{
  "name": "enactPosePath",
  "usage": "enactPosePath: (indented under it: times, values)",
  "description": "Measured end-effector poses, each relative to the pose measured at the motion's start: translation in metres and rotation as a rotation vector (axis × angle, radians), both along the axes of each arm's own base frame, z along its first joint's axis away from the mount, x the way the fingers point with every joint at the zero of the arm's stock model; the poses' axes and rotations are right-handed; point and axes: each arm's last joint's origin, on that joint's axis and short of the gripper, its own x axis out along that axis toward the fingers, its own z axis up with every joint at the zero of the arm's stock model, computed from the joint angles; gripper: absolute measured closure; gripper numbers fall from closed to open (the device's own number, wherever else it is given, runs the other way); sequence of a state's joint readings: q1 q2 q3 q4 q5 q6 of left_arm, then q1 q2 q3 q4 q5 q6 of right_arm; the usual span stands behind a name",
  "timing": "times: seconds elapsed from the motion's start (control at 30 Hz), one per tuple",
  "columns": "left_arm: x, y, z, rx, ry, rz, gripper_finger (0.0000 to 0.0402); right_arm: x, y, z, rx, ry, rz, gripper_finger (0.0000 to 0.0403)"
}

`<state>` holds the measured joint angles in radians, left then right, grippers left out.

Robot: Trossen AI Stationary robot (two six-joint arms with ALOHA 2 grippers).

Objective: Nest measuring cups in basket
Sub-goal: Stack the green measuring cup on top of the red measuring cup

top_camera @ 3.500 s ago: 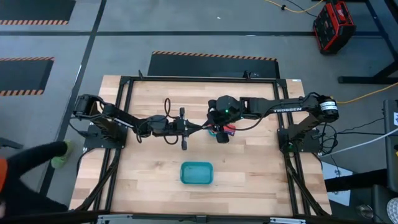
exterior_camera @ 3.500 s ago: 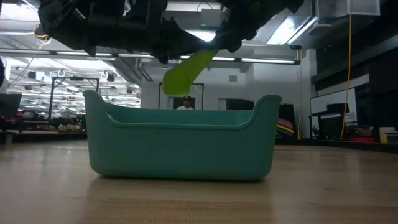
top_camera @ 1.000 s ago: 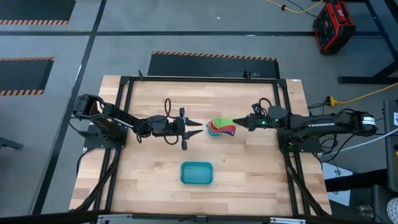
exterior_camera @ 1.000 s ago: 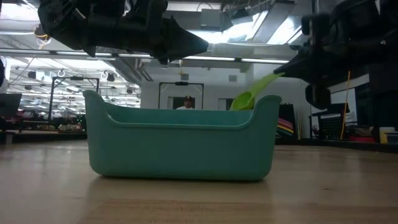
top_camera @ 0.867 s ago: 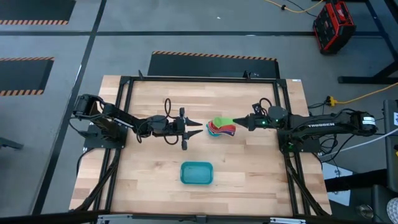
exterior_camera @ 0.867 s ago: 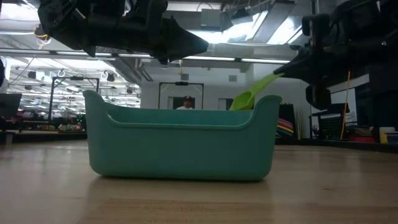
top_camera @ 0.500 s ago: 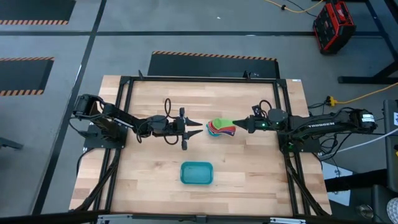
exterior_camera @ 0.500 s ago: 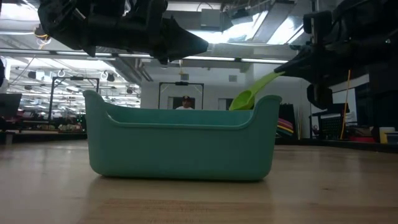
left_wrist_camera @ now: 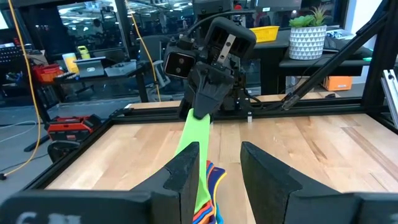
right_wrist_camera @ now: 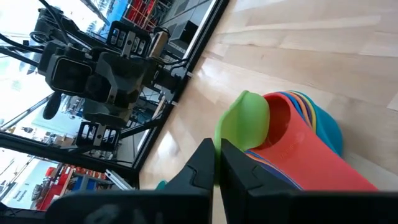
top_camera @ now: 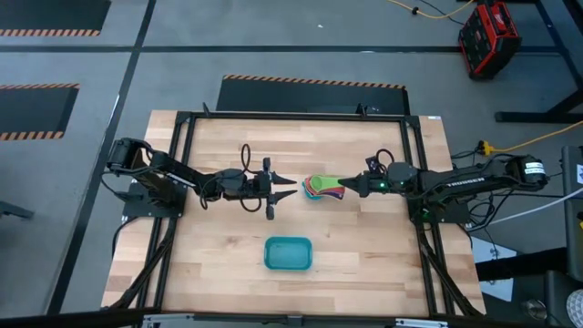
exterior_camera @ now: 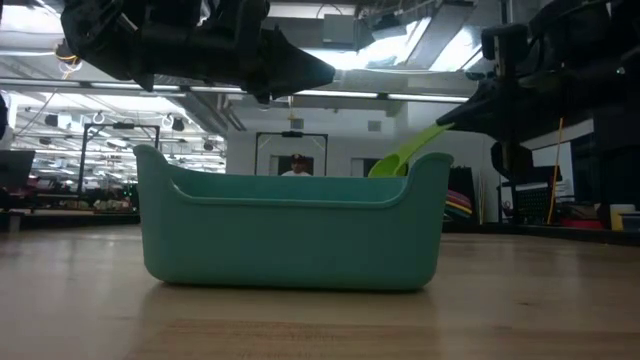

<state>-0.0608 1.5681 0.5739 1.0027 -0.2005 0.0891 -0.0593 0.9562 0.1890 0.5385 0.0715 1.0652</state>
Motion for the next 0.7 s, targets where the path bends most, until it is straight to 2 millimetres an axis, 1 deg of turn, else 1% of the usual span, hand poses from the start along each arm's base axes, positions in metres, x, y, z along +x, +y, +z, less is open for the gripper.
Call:
enactPosePath:
  times: [0.27,0.6,0.7]
  values:
    - [0.0000,-0.0001,0.0000,0.000,0.000,0.000,0.0289,-0.0001,-0.0005,-0.0002,-0.006,0.002,-0.012,0.0377]
    - [0.0000,-0.0001,0.0000,0.000,0.000,0.000,0.0289,-0.0001,-0.0009,-0.0002,0.000,0.001,-0.016,0.0372]
    - [0.0000,-0.0001,0.0000,0.000,0.000,0.000,0.0289,-0.0001,-0.0008,-0.0002,0.002,0.001,-0.011,0.0363]
